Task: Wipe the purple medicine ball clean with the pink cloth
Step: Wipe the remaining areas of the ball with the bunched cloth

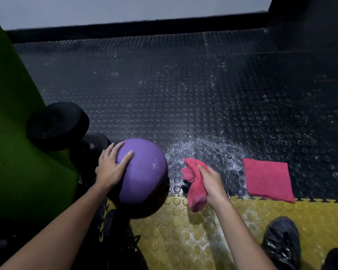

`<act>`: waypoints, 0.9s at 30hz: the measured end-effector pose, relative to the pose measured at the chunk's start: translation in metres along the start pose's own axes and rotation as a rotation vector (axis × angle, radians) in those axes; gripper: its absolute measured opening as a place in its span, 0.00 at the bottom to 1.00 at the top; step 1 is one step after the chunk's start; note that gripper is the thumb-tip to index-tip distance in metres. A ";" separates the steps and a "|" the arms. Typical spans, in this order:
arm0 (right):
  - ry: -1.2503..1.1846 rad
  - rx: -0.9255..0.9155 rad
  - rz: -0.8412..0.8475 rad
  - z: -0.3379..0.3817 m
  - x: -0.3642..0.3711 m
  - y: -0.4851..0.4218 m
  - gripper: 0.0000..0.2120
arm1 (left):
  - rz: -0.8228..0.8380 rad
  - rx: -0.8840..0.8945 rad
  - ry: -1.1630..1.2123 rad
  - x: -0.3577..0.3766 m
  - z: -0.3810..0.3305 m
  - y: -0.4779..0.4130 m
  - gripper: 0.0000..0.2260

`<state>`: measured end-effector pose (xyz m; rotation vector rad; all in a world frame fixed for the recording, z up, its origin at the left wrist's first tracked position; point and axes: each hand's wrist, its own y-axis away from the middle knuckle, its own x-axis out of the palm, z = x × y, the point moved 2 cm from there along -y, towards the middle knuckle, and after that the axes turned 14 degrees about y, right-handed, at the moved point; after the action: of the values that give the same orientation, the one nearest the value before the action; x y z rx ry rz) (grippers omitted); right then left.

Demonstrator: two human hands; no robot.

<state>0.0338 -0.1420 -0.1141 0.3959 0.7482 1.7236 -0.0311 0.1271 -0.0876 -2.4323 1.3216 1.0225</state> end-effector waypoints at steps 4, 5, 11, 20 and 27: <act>0.171 -0.155 -0.138 0.007 0.043 -0.005 0.11 | -0.093 -0.133 0.064 0.000 -0.007 -0.002 0.30; 0.228 -0.242 -0.173 0.012 0.062 0.000 0.11 | -0.125 -0.164 0.056 0.002 -0.009 -0.002 0.27; 0.557 -0.705 -0.150 0.010 0.142 0.012 0.25 | -0.196 -0.217 0.022 0.002 0.004 -0.004 0.32; 0.296 -0.078 -0.242 0.022 0.128 -0.038 0.26 | -0.266 -0.330 -0.003 0.017 -0.015 -0.004 0.27; 0.405 -0.569 -0.287 0.011 0.144 -0.011 0.27 | -0.278 -0.345 -0.014 0.013 -0.011 -0.007 0.27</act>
<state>0.0077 -0.0002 -0.1301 -0.4426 0.5275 1.6678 -0.0152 0.1172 -0.0891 -2.7455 0.8213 1.2706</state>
